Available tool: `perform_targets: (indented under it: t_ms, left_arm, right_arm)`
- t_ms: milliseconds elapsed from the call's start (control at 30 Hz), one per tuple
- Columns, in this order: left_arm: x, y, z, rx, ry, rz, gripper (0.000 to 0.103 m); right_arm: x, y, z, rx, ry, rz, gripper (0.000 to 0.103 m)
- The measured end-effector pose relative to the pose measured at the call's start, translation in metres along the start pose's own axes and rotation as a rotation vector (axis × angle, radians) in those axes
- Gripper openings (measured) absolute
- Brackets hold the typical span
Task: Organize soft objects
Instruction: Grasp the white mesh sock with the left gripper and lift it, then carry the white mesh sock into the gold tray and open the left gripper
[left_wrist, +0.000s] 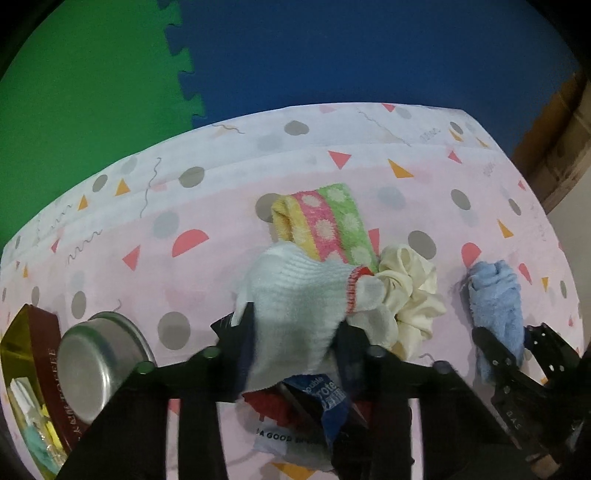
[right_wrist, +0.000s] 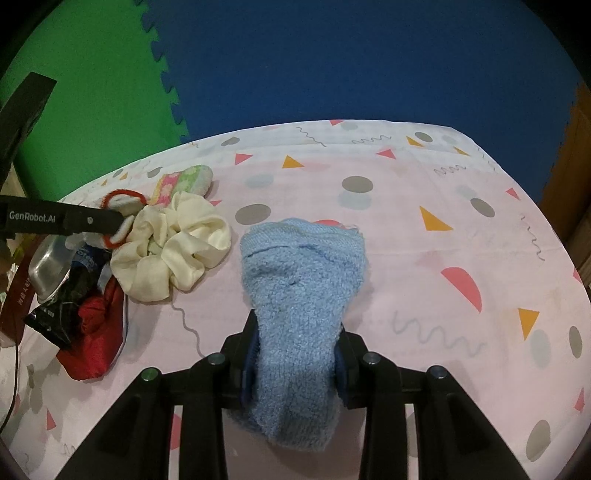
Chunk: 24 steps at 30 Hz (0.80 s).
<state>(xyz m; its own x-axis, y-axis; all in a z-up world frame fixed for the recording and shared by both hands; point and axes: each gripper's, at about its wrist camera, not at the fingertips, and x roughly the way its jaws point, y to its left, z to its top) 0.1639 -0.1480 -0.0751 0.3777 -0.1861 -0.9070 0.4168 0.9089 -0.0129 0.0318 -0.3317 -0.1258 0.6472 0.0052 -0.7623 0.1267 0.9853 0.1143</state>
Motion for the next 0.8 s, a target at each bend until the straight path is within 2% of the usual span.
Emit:
perform_targets:
  t_ms: [67,467,633,800]
  left_arm:
    - [-0.006,0.002,0.001,-0.005,-0.011,-0.006,0.027]
    - [-0.053,0.015,0.000,-0.030,-0.047,-0.043,0.027]
    - [-0.073,0.035,-0.007,-0.059,-0.066,-0.009,0.027]
    - [-0.095,0.072,-0.016,-0.117,-0.082,0.035,0.027]
  right_arm:
    - [0.000,0.000,0.000,-0.001,0.000,-0.001,0.035]
    - [0.000,0.000,0.000,0.000,0.000,-0.001,0.035]
    - [0.000,0.000,0.000,0.000,0.000,-0.001,0.035]
    - [0.000,0.000,0.000,-0.001,0.001,-0.003,0.035]
